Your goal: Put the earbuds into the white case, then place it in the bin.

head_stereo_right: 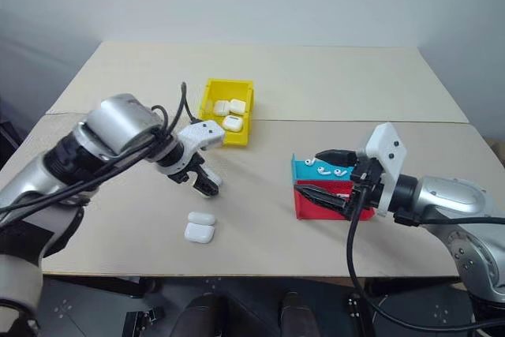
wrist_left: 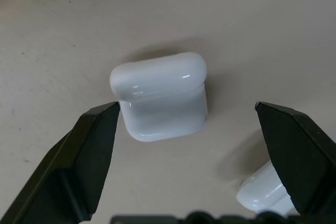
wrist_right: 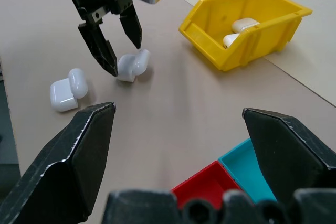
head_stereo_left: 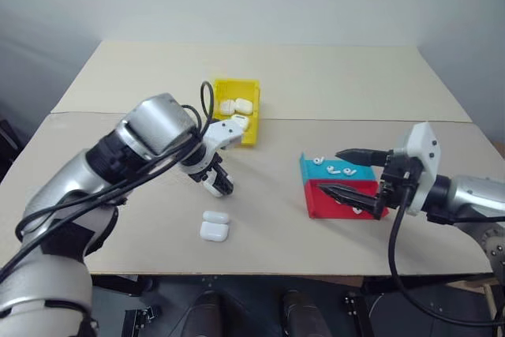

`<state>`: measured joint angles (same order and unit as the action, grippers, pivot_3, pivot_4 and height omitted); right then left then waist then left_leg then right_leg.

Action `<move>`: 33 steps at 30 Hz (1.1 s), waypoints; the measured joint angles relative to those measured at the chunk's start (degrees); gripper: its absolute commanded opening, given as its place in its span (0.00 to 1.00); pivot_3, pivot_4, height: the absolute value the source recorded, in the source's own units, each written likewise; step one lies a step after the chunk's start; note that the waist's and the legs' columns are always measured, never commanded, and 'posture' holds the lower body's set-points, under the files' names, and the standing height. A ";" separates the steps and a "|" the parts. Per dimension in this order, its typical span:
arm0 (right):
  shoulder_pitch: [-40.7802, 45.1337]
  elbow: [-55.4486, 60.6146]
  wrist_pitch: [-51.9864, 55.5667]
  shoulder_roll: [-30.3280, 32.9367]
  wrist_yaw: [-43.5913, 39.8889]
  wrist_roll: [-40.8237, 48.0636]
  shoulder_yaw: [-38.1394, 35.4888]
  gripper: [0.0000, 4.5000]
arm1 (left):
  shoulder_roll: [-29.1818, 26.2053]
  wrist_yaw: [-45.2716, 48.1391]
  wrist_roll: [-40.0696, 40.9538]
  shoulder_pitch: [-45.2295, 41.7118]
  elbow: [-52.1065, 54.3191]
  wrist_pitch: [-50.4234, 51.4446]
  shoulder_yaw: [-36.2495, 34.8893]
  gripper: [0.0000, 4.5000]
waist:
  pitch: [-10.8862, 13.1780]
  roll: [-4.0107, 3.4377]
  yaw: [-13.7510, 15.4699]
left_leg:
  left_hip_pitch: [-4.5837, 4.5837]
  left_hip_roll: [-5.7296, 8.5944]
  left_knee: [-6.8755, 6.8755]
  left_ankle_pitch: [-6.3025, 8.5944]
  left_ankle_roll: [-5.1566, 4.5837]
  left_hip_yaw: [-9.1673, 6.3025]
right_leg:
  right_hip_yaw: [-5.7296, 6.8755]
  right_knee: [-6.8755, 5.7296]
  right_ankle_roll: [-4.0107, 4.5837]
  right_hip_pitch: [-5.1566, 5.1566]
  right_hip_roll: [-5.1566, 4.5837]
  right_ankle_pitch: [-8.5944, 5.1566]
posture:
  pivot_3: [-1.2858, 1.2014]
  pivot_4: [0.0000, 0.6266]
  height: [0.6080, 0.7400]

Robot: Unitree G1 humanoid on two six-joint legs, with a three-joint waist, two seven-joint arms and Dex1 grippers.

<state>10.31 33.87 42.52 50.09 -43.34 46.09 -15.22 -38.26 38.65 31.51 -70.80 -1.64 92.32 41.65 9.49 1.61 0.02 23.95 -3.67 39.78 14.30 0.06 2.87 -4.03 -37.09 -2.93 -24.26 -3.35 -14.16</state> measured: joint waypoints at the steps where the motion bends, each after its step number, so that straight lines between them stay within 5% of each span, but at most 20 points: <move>1: 0.01 0.15 0.00 -0.07 0.14 0.01 0.00 1.00 | 0.39 -0.11 0.00 -0.05 -0.55 0.00 0.19 1.00 | 0.00 0.00 0.03 | 0.01 0.00 0.00 0.00 0.00 0.00 | 0.01 0.00 0.00 0.00 0.00 0.00 | 0.52 0.24 1.00; 9: -0.29 1.53 0.01 -0.20 1.60 0.30 -0.01 1.00 | 3.46 -1.80 -0.44 -2.61 -10.07 0.01 4.26 1.00 | 0.00 0.00 0.09 | 0.06 0.02 0.01 0.00 0.00 -0.04 | 0.02 0.01 -0.01 -0.03 -0.01 0.00 | 0.52 0.24 1.00; 20: -0.82 1.76 0.13 -0.22 2.88 1.45 -0.01 1.00 | 3.75 -2.08 -2.57 -2.11 -7.89 -0.39 6.98 1.00 | 0.00 0.00 0.10 | 0.09 0.03 0.03 0.00 0.00 -0.05 | 0.03 0.00 -0.01 -0.04 -0.02 0.00 | 0.52 0.24 1.00; 26: -1.05 1.90 0.14 -0.22 3.54 1.69 -0.02 1.00 | 3.61 -2.27 -4.39 -0.32 -6.88 -0.89 6.94 0.62 | 0.00 0.00 0.09 | 0.07 0.04 0.03 0.00 0.00 -0.06 | 0.04 -0.01 -0.01 -0.02 -0.03 0.00 | 0.52 0.24 1.00; 33: -1.19 2.13 0.14 -0.22 3.63 1.89 -0.02 1.00 | -3.18 -1.17 -4.31 2.87 -0.16 -1.34 2.96 0.62 | 0.00 0.00 -0.24 | 0.13 0.03 0.02 0.00 0.00 -0.06 | 0.03 0.00 -0.01 -0.08 -0.03 0.00 | 0.52 0.24 1.00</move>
<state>9.12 36.00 42.66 49.88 -39.71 47.99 -15.24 -41.44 37.48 27.20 -67.93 -1.80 90.98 44.61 9.49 1.61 -0.23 24.08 -3.64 39.80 14.30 0.06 2.82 -4.00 -37.09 -2.93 -24.35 -3.38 -14.16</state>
